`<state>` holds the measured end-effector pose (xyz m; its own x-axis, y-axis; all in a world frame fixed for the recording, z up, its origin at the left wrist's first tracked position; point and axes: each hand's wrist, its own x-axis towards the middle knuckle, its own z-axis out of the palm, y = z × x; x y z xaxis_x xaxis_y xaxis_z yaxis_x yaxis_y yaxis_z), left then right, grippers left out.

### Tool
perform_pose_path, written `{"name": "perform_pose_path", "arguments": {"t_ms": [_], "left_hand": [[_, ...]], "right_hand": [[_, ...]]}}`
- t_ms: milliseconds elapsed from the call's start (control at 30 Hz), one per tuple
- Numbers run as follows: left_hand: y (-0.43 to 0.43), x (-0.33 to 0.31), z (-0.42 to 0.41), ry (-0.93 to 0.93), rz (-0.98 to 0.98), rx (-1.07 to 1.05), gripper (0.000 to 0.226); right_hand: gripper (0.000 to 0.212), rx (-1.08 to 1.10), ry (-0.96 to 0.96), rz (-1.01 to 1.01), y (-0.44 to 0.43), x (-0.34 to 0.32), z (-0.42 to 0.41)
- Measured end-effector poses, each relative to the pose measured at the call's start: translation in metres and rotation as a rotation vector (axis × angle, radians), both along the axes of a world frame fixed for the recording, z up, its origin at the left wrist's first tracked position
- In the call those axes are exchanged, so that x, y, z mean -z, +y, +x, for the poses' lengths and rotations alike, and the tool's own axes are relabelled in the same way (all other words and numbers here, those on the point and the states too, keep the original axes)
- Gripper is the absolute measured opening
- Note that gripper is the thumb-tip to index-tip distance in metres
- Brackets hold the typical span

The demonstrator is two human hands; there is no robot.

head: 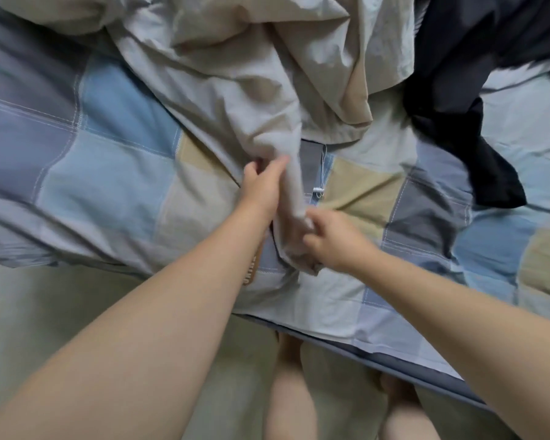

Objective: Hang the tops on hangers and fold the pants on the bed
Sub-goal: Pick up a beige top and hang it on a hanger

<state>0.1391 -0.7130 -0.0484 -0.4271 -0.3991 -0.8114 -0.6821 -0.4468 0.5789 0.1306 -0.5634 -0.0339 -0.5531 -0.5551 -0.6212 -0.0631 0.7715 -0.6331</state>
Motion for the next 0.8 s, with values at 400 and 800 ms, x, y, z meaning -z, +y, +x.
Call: {"name": "perform_pose_path", "arguments": {"t_ms": [400,800], "left_hand": [[-0.023,-0.012,0.099,-0.190,-0.297,0.021,0.010],[-0.030,0.000,0.108,-0.100,-0.296,0.096,0.005]], "right_hand": [[0.077,-0.026,0.261,0.147,-0.021,-0.010,-0.072],[0.054,-0.151,0.594,0.477,-0.077,0.073,-0.122]]}}
